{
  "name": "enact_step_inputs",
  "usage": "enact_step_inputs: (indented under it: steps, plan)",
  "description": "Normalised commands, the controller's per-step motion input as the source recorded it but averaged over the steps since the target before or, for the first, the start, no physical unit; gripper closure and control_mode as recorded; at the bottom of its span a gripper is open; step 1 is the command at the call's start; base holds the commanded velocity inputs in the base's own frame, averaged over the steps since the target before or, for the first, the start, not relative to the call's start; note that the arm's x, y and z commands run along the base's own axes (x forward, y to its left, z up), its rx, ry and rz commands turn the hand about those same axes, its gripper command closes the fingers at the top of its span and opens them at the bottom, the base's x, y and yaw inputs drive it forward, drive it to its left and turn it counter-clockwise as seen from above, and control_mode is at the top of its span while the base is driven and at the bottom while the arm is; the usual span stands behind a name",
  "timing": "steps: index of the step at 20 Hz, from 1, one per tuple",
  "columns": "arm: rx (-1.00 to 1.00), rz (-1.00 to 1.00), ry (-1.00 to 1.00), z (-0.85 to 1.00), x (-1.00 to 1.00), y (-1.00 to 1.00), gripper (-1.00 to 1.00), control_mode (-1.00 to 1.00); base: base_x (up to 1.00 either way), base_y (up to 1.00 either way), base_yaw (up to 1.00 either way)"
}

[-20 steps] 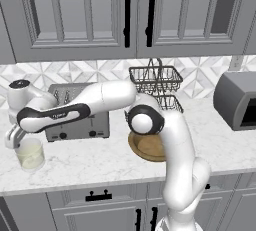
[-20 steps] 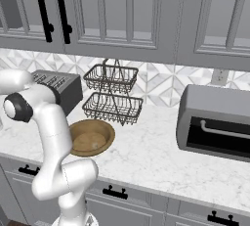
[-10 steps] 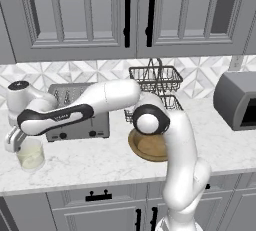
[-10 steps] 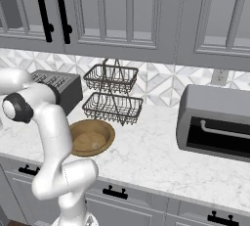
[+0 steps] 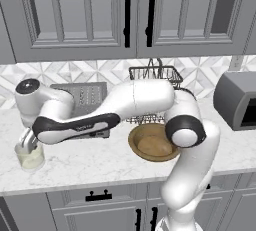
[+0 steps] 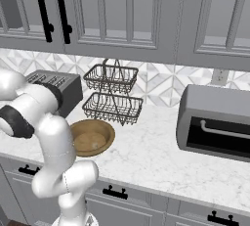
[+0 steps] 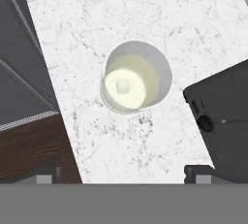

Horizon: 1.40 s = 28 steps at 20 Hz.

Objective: Grab a lemon wedge from the fridge and one ice cube from the ice bowl, and put them in the glass of lemonade.

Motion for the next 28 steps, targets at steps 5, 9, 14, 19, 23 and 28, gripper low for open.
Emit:
enact_step_inputs:
  steps: [5, 9, 14, 19, 23, 28]
  plan:
    - [0.0, -0.15, -0.01, 0.31, -0.38, -1.0, -1.0, -1.0, 0.0, 0.0, 0.0]
    - [0.0, -0.16, 0.08, 0.18, -0.02, -1.0, -1.0, -1.0, 0.0, 0.0, 0.0]
    - [0.01, -0.17, 0.11, 0.0, -0.01, -1.0, -1.0, -1.0, 0.0, 0.0, 0.0]
    - [0.01, -0.2, 0.12, 0.0, 0.0, -1.0, -1.0, -1.0, 0.0, 0.0, 0.0]
    - [0.03, -0.28, 0.14, -0.01, -0.04, -1.0, -1.0, -1.0, 0.0, 0.0, 0.0]
    - [0.07, -0.33, 0.2, 0.0, -0.19, -1.0, -1.0, -1.0, 0.0, 0.0, 0.0]
